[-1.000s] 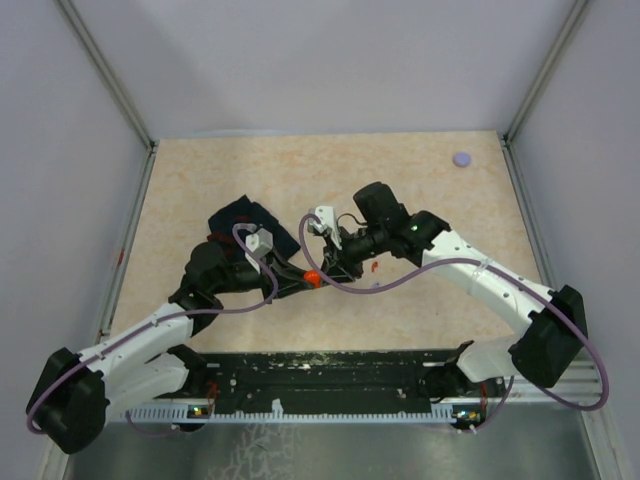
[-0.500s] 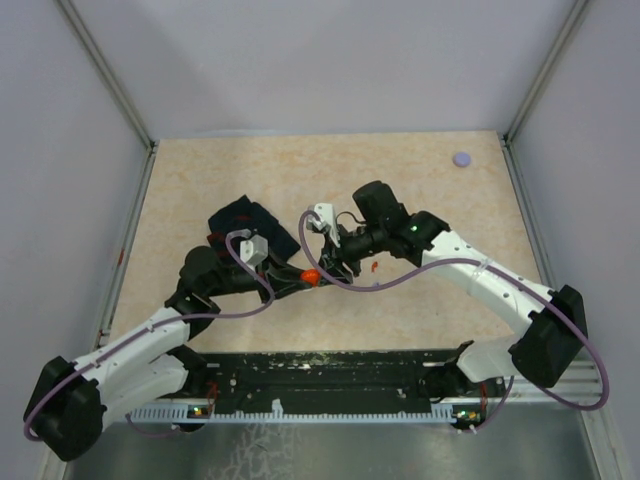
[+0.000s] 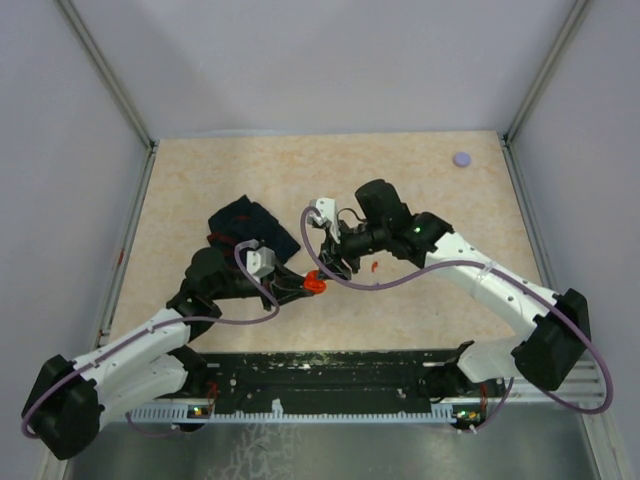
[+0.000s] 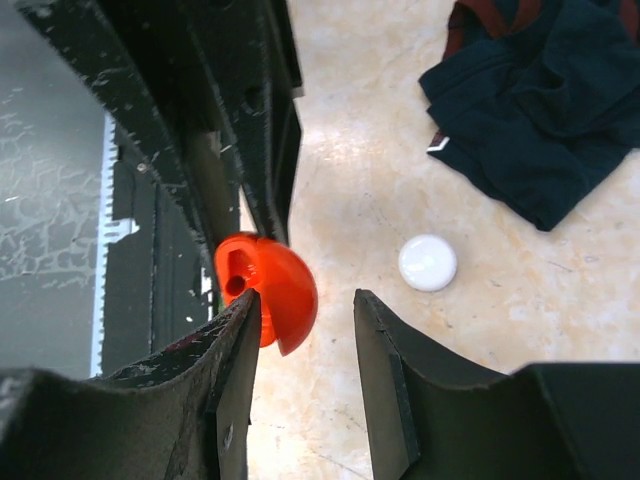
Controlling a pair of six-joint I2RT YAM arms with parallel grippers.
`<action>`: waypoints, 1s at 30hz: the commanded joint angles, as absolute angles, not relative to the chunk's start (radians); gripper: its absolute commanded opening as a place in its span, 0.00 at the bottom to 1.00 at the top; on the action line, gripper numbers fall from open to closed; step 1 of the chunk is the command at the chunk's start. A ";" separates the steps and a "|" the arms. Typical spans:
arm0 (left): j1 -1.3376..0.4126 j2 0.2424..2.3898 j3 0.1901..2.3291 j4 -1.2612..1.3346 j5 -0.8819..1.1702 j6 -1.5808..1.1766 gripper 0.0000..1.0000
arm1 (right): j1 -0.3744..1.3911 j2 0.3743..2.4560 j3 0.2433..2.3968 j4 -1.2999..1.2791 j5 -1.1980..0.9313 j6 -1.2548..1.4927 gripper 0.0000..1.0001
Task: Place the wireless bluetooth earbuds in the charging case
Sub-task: Open the charging case, then pick up the earbud from the center of the board.
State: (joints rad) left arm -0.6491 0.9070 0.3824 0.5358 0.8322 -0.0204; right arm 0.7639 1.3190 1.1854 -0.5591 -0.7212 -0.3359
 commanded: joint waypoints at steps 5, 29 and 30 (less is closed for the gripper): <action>-0.668 0.872 0.361 0.515 0.821 0.052 0.00 | 0.758 1.281 1.195 -0.487 -0.654 -0.309 0.43; -0.667 0.884 0.052 0.934 0.312 0.002 0.00 | 0.646 1.396 1.105 -0.314 -0.174 -0.004 0.51; -0.667 0.891 0.047 0.941 0.311 0.004 0.00 | 0.642 1.415 1.109 -0.305 -0.160 0.005 0.50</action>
